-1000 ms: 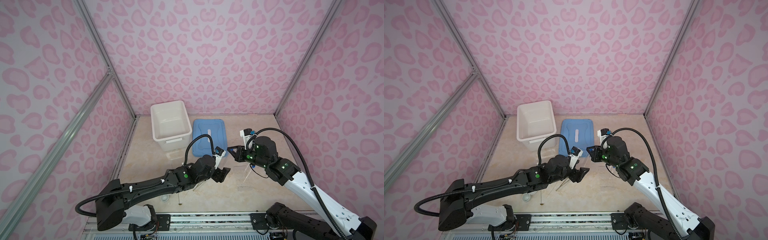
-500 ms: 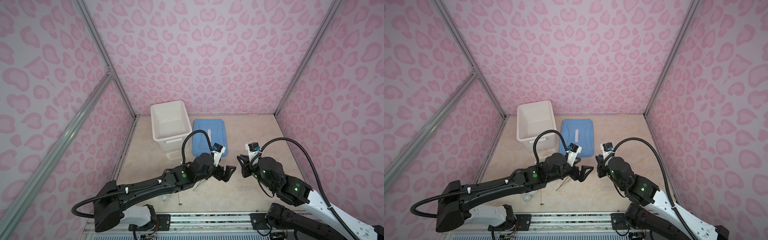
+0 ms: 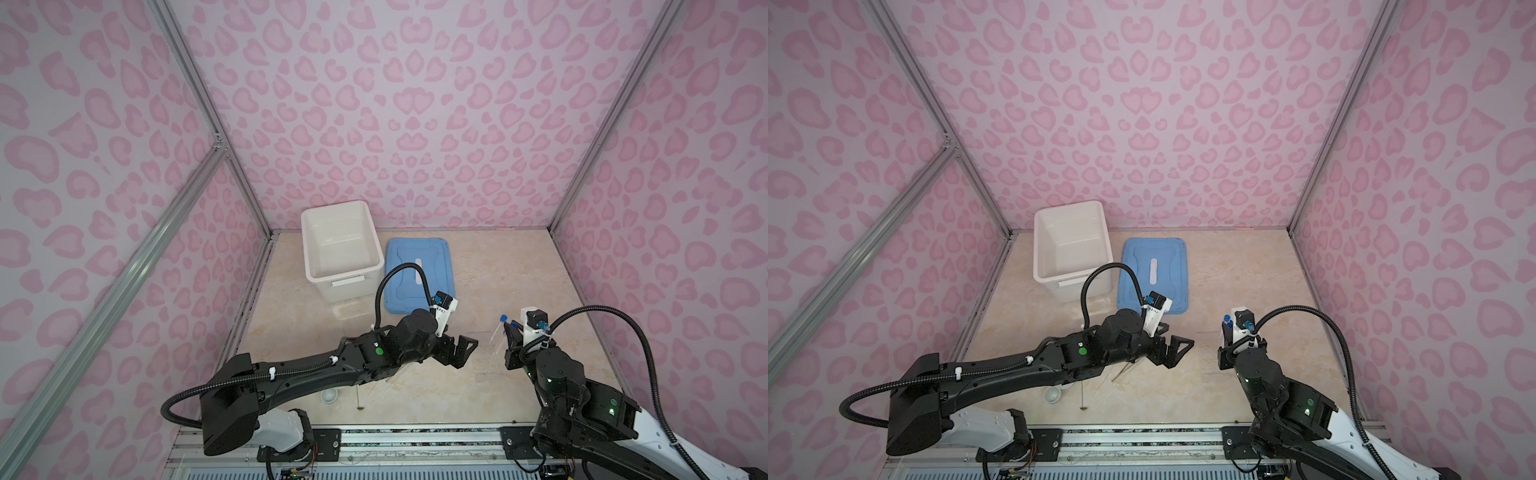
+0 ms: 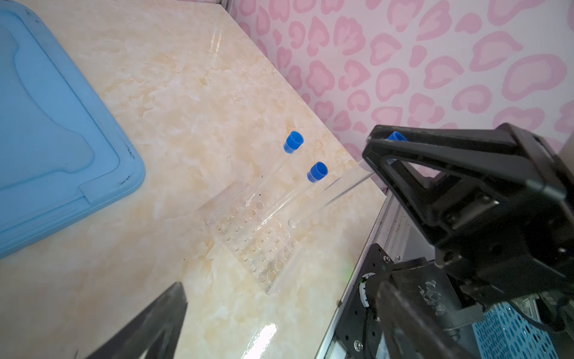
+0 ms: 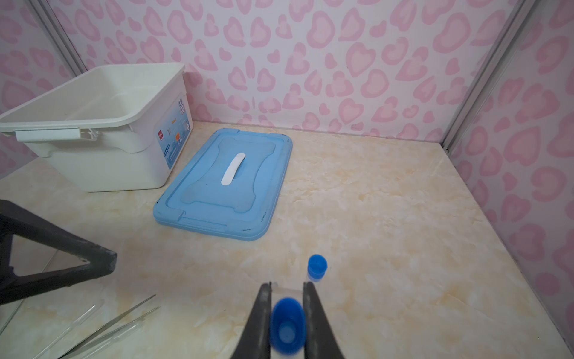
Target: Organize the chemistry lab equipment
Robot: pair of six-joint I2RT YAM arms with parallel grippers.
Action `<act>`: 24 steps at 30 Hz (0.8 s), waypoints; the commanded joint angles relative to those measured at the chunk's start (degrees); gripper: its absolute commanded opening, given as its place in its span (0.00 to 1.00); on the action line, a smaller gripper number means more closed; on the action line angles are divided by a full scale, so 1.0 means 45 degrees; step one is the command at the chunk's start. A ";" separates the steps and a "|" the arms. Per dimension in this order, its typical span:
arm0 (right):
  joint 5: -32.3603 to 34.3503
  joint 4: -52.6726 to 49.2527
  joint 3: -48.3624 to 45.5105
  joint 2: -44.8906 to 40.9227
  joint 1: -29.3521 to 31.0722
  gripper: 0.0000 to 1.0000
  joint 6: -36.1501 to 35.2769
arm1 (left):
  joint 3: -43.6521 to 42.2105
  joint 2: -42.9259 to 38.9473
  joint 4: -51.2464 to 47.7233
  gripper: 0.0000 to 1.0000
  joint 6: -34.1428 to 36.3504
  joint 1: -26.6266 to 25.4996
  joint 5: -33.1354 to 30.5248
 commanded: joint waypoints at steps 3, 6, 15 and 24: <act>0.0672 -0.0361 -0.0395 -0.0394 0.0017 0.12 0.0622 | 0.0274 0.0214 0.0495 0.97 -0.0137 -0.0025 0.0001; 0.0797 -0.0572 -0.0517 -0.0599 0.0020 0.12 0.0956 | 0.0284 0.0273 0.0509 0.97 -0.0142 -0.0041 0.0032; 0.1076 -0.0216 -0.1204 -0.1498 0.0025 0.12 0.1307 | 0.0268 0.0332 0.0550 0.97 -0.0181 -0.0037 0.0070; 0.1180 -0.0446 -0.1175 -0.0699 0.0023 0.12 0.1713 | 0.0266 0.0356 0.0537 0.97 -0.0191 -0.0040 0.0090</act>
